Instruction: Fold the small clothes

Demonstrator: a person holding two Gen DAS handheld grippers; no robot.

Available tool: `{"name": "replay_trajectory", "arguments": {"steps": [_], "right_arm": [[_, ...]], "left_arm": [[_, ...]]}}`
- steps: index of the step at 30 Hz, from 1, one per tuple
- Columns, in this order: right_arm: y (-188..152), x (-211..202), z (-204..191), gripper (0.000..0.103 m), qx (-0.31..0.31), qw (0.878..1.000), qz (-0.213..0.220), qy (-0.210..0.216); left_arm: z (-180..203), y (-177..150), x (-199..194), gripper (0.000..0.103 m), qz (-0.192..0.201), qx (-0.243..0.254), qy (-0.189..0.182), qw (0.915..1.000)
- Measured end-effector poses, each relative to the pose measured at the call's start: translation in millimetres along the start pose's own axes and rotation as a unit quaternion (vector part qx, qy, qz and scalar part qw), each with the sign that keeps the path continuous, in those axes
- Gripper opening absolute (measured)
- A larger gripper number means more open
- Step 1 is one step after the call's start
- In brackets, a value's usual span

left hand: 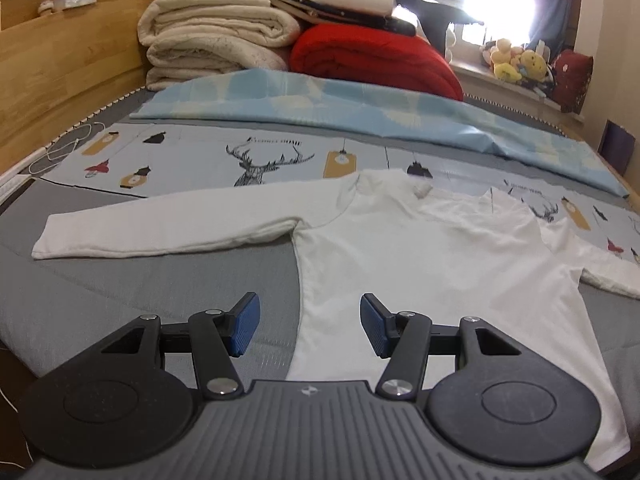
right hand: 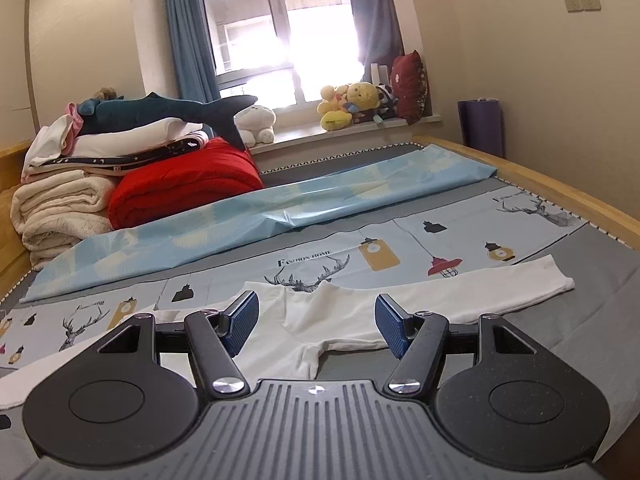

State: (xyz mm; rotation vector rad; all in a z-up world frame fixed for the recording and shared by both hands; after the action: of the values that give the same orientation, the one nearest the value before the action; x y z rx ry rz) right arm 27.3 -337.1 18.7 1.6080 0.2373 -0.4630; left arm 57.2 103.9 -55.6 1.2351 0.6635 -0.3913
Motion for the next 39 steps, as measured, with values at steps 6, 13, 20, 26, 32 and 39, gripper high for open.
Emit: {"name": "replay_trajectory", "arguments": {"steps": [6, 13, 20, 26, 32, 39], "right_arm": [[-0.2, 5.6, -4.6, 0.066, 0.002, 1.000, -0.007, 0.000], [1.5, 12.8, -5.0, 0.064, 0.027, 1.000, -0.005, 0.011], [-2.0, 21.7, -11.2, 0.059, 0.030, 0.999, -0.015, 0.026], [-1.0, 21.4, -12.1, 0.028, 0.028, 0.999, -0.013, 0.026], [0.5, 23.6, -16.1, 0.023, 0.027, 0.999, -0.015, 0.027], [4.3, 29.6, -30.2, 0.024, 0.005, 0.999, -0.031, 0.028]], "left_arm": [[8.5, 8.1, -1.8, 0.061, 0.016, 0.007, 0.002, 0.9998], [8.6, 17.9, 3.3, 0.061, 0.020, 0.021, 0.018, 0.9994], [-3.8, 86.4, 33.6, 0.035, 0.039, 0.027, 0.056, 0.9973], [-33.4, 145.0, 88.8, 0.011, 0.082, 0.031, 0.073, 0.9935], [-128.2, 147.5, 159.8, 0.013, 0.034, -0.102, 0.177, 0.9783], [-236.6, 123.7, 195.4, 0.040, -0.013, -0.268, 0.288, 0.9192]]}}
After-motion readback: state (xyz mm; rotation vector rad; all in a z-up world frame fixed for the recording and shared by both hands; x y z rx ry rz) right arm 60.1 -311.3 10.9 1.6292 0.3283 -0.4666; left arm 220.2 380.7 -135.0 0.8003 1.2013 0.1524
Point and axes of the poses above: each gripper's, at about its wrist camera, not at the fingertips, and x roughly the way its jaws point, z to its right, y to its top, the point moved 5 cm from there along x, roughly the way its jaws point, and after that the axes turned 11 degrees about -x, right-handed, at the moved point
